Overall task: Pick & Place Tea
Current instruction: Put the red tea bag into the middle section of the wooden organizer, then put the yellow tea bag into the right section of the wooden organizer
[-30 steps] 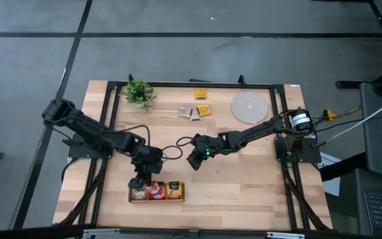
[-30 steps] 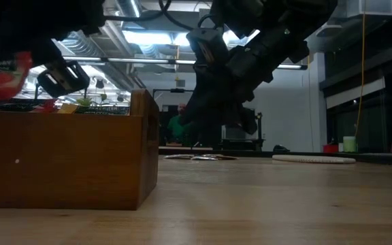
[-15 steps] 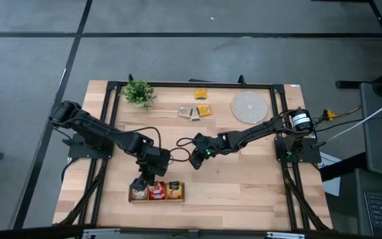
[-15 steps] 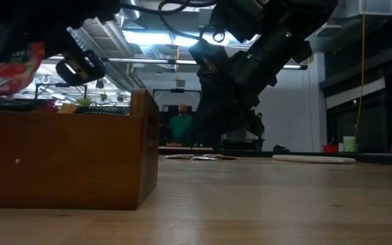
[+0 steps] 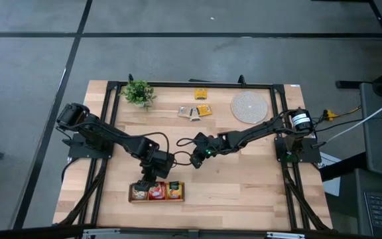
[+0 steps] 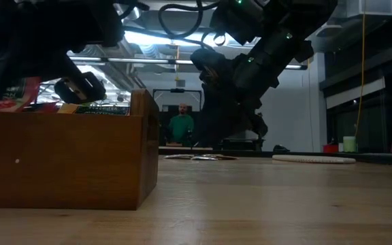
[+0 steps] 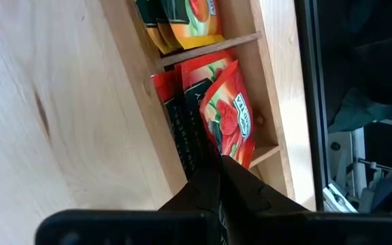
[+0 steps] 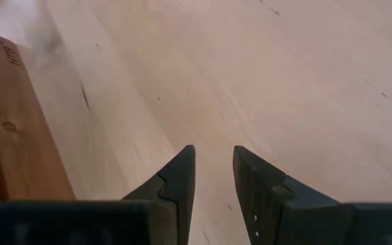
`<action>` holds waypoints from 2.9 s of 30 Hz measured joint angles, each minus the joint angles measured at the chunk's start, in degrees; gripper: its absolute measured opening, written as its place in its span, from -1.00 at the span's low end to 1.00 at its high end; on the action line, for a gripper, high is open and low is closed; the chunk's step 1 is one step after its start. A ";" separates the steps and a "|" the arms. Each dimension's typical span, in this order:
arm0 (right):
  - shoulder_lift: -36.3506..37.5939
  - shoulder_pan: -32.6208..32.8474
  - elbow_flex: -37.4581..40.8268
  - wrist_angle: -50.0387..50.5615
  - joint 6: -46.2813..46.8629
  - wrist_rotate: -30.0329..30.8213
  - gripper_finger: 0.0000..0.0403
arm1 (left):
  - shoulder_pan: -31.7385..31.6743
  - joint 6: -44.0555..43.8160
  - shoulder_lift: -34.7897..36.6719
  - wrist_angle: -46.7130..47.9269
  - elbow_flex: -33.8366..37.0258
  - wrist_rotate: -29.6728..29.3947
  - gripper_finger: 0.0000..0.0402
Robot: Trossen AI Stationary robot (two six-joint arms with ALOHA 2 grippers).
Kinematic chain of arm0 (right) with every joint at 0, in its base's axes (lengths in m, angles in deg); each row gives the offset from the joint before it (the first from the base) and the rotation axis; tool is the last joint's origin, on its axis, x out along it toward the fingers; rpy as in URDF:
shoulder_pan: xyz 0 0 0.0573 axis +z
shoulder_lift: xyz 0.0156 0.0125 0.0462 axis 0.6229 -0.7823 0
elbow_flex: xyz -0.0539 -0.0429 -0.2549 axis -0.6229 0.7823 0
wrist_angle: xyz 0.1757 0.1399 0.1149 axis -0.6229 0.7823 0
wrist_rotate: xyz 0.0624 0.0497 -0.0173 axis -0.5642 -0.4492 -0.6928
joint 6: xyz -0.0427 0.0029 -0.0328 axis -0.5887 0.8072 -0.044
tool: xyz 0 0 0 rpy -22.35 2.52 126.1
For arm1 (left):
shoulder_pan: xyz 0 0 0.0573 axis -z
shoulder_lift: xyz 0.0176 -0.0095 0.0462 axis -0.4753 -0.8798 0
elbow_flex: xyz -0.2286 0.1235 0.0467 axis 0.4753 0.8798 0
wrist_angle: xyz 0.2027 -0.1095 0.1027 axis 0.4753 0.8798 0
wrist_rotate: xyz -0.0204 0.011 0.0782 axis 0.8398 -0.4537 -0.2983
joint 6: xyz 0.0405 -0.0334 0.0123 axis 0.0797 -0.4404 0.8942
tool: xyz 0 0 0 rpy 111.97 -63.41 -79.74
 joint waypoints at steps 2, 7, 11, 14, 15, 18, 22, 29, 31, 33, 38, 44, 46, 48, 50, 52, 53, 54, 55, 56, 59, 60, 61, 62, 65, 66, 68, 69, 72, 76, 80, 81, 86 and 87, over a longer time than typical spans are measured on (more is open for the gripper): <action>0.00 0.02 0.00 0.00 0.00 0.08 -0.49 | 0.00 0.05 0.00 -0.24 0.00 -0.02 -0.98; 0.00 0.00 0.00 0.21 -0.75 1.65 -0.49 | 0.00 1.88 0.20 -0.40 0.00 -0.38 -0.93; 0.00 0.02 0.00 0.21 -1.49 3.00 -0.49 | 0.00 1.96 0.20 -0.40 0.00 -1.53 -0.85; 0.00 0.00 0.00 0.21 -1.80 3.15 -0.49 | 0.00 1.96 0.20 -0.40 0.00 -1.74 -0.77; 0.00 0.00 0.00 0.21 -2.27 3.15 -0.49 | 0.00 1.95 0.20 -0.42 0.00 -1.73 -0.74; 0.00 0.02 0.00 0.21 -2.91 3.15 -0.49 | 0.00 1.95 0.20 -0.40 0.00 -1.69 -0.65; 0.00 0.02 0.00 0.22 -3.03 3.71 -0.49 | 0.00 2.11 1.04 -0.32 -0.40 -1.51 -0.55; 0.00 0.00 0.00 0.40 -3.42 5.27 -0.49 | 0.02 3.62 6.00 -0.36 -2.86 -2.93 -0.48; 0.00 0.02 0.00 0.43 -4.38 5.27 -0.49 | -0.02 3.64 8.22 -0.37 -3.08 -5.70 -0.48; 0.00 0.02 0.00 0.55 -4.60 6.14 -0.49 | -0.02 3.65 10.63 -0.07 -3.08 -9.80 -0.49; 0.00 0.02 0.00 0.80 -4.30 12.08 -0.49 | -0.02 4.55 16.89 1.96 -3.08 -25.21 -0.48; 0.00 -1.27 0.00 0.10 -4.69 15.25 -0.49 | -1.06 4.32 24.35 -0.97 1.45 -36.22 -0.50; 0.00 -2.74 0.00 -0.06 -5.86 16.10 -0.49 | -2.48 3.33 26.66 -3.90 4.71 -37.59 -0.51; 0.00 -4.51 0.00 -0.77 -7.39 16.09 -0.49 | -4.59 2.40 28.45 -8.13 8.34 -37.68 -0.53; 0.00 -6.72 -0.33 -0.52 -8.96 14.93 -0.50 | -7.06 1.74 29.88 -12.34 11.98 -37.35 -0.55; 0.00 -9.12 -1.26 0.52 -11.53 12.60 -0.55 | -9.78 0.99 30.81 -16.13 15.21 -37.39 -0.57; 0.00 -10.37 -2.04 1.13 -13.36 11.28 -0.58 | -11.08 0.83 30.98 -18.03 16.47 -37.35 -0.57; 0.00 -11.67 -3.05 1.91 -15.71 10.08 -0.64 | -12.46 0.44 31.25 -19.83 17.90 -37.27 -0.58; 0.00 -13.00 -4.31 3.01 -18.23 8.97 -0.70 | -13.67 -0.05 31.38 -21.27 18.97 -36.95 -0.59; 0.00 -14.33 -5.88 4.43 -20.85 7.96 -0.78 | -14.84 -0.35 31.39 -23.12 19.88 -36.48 -0.60; 0.00 -18.38 -11.12 9.63 -28.50 6.15 -0.96 | -17.94 -0.50 31.38 -27.18 22.26 -35.66 -0.62; 0.00 -19.74 -12.94 11.72 -30.04 5.82 -0.96 | -18.81 -0.50 31.36 -27.32 22.63 -35.65 -0.63; 0.00 -21.16 -14.74 13.80 -31.33 5.65 -0.95 | -19.62 -0.50 31.36 -27.29 22.85 -35.65 -0.64; 0.00 -22.67 -16.47 15.78 -32.40 5.40 -0.95 | -20.43 -0.42 31.36 -27.35 22.95 -35.63 -0.66; 0.00 -27.25 -20.22 19.83 -34.72 3.47 -0.98 | -22.18 -0.05 31.36 -27.24 22.97 -35.65 -0.69; 0.00 -28.78 -21.06 20.55 -35.01 2.40 -0.98 | -22.60 0.45 31.36 -27.26 22.97 -35.65 -0.70; 0.00 -31.66 -22.13 20.81 -35.67 -0.66 -0.97 | -23.34 2.22 31.36 -27.26 22.97 -35.64 -0.71; 0.00 -32.96 -22.44 20.75 -35.79 -2.46 -0.98 | -23.62 2.76 31.36 -27.28 22.97 -35.65 -0.72; -0.05 -36.45 -22.53 20.86 -35.82 -5.83 -0.98 | -24.41 3.85 31.36 -27.55 22.97 -35.91 -0.74; -1.80 -40.03 -22.58 20.64 -35.80 -11.70 -0.99 | -25.09 4.51 31.36 -29.33 22.97 -36.03 -0.74; -4.29 -42.72 -22.58 20.78 -35.17 -16.08 -0.99 | -25.11 5.96 31.36 -31.03 22.97 -36.04 -0.75; -4.78 -43.28 -22.58 20.68 -34.73 -16.97 -0.99 | -25.11 5.99 31.36 -31.43 22.97 -36.02 -0.75; -7.02 -45.14 -23.78 20.98 -34.47 -18.14 -0.99 | -25.11 5.94 31.34 -32.71 22.97 -36.04 -0.76; -7.54 -45.32 -24.75 20.90 -34.47 -18.14 -0.99 | -25.14 5.83 31.34 -33.02 22.97 -36.05 -0.76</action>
